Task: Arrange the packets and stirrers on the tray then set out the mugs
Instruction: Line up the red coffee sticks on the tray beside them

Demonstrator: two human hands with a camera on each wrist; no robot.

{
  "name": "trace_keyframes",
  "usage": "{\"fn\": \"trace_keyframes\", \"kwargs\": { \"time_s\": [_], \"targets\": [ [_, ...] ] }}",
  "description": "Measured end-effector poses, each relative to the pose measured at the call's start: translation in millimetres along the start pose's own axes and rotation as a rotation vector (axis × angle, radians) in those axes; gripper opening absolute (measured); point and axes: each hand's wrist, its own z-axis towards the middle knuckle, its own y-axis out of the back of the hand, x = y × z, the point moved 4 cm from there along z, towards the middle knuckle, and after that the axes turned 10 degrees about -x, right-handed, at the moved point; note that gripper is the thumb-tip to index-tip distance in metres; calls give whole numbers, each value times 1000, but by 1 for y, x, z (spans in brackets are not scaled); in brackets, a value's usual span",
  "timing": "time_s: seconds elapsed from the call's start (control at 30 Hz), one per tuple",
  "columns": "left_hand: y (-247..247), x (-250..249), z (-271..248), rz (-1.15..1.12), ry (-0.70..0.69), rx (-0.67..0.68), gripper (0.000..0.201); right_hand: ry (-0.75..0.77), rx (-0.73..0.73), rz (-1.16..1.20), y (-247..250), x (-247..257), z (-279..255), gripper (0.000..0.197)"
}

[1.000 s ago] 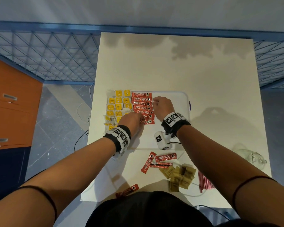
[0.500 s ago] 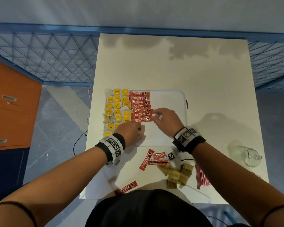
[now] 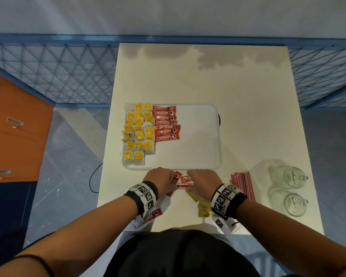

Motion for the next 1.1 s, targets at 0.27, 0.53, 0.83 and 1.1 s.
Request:
{"fn": "trace_keyframes", "kwargs": {
  "time_s": [0.27, 0.53, 0.83, 1.1],
  "targets": [
    [-6, 2, -7, -156, 91, 0, 14, 85, -59, -41, -11, 5, 2, 14],
    [-7, 38, -23, -218, 81, -13, 25, 214, -51, -154, -15, 12, 9, 17],
    [-26, 54, -69, -237, 127, 144, 22, 298, 81, -233, -9, 22, 15, 18],
    [-52, 59, -92, -14, 59, 173, 39, 326, 9, -194, 10, 35, 17, 24]
  ]
}}
